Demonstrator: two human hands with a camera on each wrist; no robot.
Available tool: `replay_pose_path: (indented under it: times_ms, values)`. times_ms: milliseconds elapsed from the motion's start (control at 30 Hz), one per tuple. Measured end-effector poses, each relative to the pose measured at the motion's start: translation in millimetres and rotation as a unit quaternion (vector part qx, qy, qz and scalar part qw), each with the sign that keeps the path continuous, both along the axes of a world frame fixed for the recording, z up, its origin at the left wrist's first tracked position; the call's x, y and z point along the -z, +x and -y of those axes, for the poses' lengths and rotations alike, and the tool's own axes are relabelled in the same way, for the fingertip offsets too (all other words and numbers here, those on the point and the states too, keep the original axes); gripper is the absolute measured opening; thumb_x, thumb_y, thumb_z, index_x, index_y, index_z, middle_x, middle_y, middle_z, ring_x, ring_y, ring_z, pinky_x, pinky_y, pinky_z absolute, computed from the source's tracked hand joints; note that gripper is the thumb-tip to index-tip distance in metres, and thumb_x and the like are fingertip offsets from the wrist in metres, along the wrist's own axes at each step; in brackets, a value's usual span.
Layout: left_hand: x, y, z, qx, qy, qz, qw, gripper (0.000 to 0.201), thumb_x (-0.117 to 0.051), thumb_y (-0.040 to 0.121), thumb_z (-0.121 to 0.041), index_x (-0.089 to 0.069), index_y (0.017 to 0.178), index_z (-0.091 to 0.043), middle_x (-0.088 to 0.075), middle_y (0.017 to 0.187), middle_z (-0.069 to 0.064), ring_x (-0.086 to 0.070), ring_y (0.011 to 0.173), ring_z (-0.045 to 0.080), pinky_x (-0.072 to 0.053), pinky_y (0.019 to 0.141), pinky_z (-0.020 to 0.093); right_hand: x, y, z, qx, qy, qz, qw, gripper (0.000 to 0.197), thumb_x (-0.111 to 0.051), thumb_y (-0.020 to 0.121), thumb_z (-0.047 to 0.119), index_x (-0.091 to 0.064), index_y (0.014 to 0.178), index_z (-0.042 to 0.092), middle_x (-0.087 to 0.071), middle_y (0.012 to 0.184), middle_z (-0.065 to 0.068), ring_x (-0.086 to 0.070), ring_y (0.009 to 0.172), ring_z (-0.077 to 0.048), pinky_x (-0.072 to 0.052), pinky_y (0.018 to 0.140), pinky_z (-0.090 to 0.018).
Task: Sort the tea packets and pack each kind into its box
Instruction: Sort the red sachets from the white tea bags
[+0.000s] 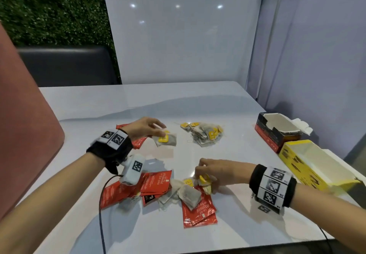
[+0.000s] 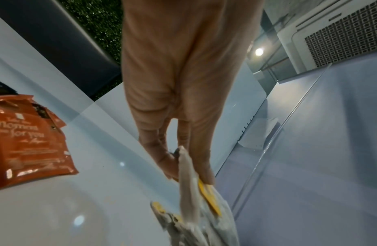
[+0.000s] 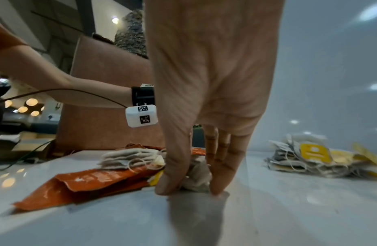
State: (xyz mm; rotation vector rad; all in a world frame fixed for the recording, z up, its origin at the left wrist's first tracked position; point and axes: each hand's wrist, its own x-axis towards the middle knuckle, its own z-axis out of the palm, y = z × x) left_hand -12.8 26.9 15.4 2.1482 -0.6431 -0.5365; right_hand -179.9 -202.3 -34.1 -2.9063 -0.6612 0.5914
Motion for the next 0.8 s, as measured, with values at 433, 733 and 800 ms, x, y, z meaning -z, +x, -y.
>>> replay_pose_path:
  times_ms: [433, 733, 800]
  values:
    - [-44.1, 49.0, 89.1, -0.039, -0.072, 0.019, 0.996, 0.031, -0.069, 0.081, -0.006, -0.061, 0.109, 0.003, -0.062, 0.078, 0.006, -0.058, 0.069, 0.013, -0.05, 0.065, 0.015, -31.7, -37.2, 45.8, 0.201, 0.226, 0.025, 0.953, 0.023, -0.07, 0.076, 0.01, -0.053, 0.085, 0.023, -0.061, 0.076, 0.012, -0.062, 0.062, -0.005, -0.049, 0.06, -0.014]
    - [32.8, 60.3, 131.1, -0.024, 0.088, -0.124, 0.988, 0.016, -0.071, 0.08, -0.014, -0.063, 0.077, -0.001, -0.066, 0.06, 0.006, -0.065, 0.072, 0.026, -0.05, 0.094, 0.046, -70.8, -26.8, 86.3, 0.277, 0.336, 0.042, 0.899, 0.018, -0.071, 0.074, 0.009, -0.056, 0.084, 0.013, -0.069, 0.07, 0.001, -0.069, 0.071, -0.028, -0.059, 0.069, -0.04]
    - [15.8, 37.0, 130.4, -0.013, 0.112, -0.129, 0.985, 0.032, -0.069, 0.083, -0.021, -0.054, 0.1, 0.001, -0.062, 0.088, 0.013, -0.064, 0.083, 0.031, -0.051, 0.092, 0.048, -78.8, 1.4, 87.5, 0.285, 0.346, 0.063, 0.891, 0.019, -0.071, 0.075, 0.003, -0.055, 0.082, 0.012, -0.068, 0.072, -0.005, -0.067, 0.072, -0.035, -0.058, 0.064, -0.037]
